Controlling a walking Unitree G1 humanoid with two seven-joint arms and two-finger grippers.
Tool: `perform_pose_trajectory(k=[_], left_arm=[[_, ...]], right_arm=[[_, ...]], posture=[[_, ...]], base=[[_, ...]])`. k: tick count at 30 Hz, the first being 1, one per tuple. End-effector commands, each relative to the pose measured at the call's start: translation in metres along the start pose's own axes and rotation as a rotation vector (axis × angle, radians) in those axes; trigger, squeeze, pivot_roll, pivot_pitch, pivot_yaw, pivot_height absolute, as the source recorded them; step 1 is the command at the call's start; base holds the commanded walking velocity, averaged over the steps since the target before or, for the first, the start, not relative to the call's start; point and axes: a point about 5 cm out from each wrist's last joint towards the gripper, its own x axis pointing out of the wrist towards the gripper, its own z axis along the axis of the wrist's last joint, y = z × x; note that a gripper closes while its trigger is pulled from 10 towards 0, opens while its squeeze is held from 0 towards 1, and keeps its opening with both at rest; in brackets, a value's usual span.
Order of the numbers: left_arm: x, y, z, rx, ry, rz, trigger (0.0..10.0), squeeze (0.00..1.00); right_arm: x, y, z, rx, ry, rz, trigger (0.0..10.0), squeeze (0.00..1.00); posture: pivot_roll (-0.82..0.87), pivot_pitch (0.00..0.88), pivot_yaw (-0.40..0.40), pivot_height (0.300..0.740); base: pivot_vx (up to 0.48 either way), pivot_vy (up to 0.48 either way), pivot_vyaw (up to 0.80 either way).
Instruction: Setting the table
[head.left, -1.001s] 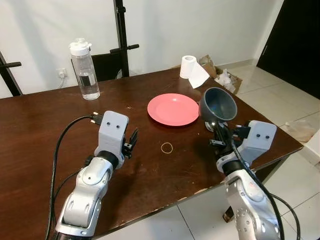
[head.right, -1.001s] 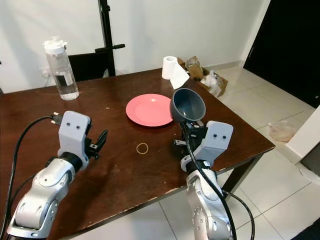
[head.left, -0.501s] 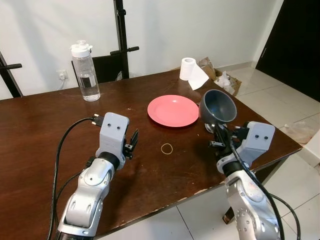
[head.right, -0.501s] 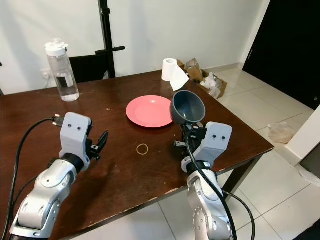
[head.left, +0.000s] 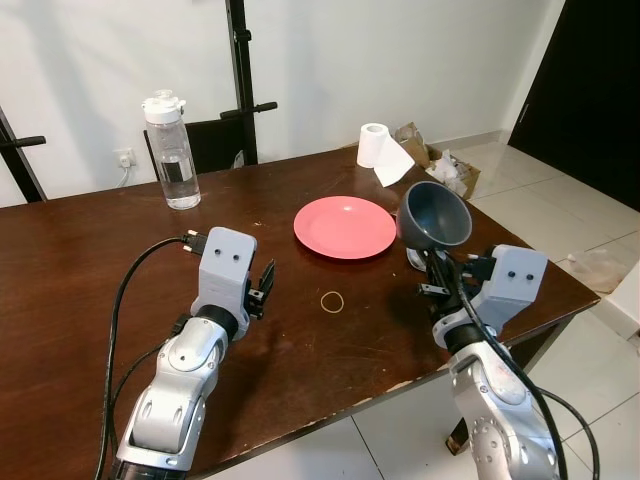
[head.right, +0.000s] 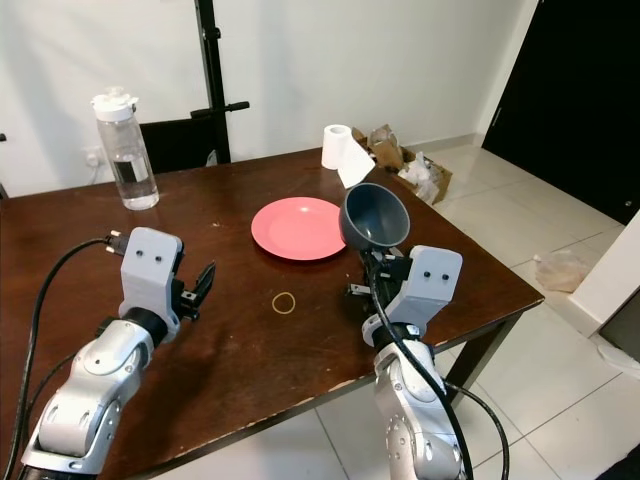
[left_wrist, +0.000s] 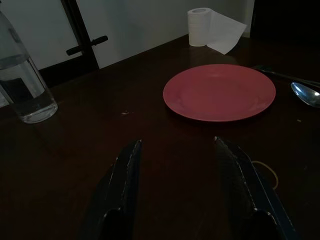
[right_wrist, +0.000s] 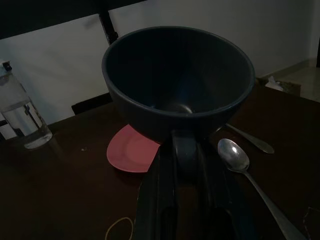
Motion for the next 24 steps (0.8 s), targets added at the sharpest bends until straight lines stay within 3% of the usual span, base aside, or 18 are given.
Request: perform_pose_trajectory(k=[1, 8, 24], left_arm=[[0.0001, 0.0007, -0.004, 0.007, 0.012, 0.005, 10.0, 0.0], [0.001, 0.0011, -0.0034, 0.008, 0.006, 0.007, 10.0, 0.0], [-0.0033, 0.007, -0.0052, 0.02, 0.012, 0.021, 10.0, 0.0]], right_arm=[[-0.0009, -0.0016, -0.0016, -0.012, -0.001, -0.001, 10.0, 0.0], [-0.0009, -0.0018, -0.0021, -0.013, -0.002, -0.001, 10.0, 0.0], [-0.0028, 0.0003, -0.0061, -0.003, 0.002, -0.007, 10.0, 0.0]], posture=[[0.05, 0.017, 0.087, 0.74], [0.05, 0.016, 0.086, 0.74], [0.07, 0.018, 0.101, 0.74]], base=[[0.0, 0.0, 0.0], [-0.149, 0.0, 0.0], [-0.33, 0.0, 0.0]])
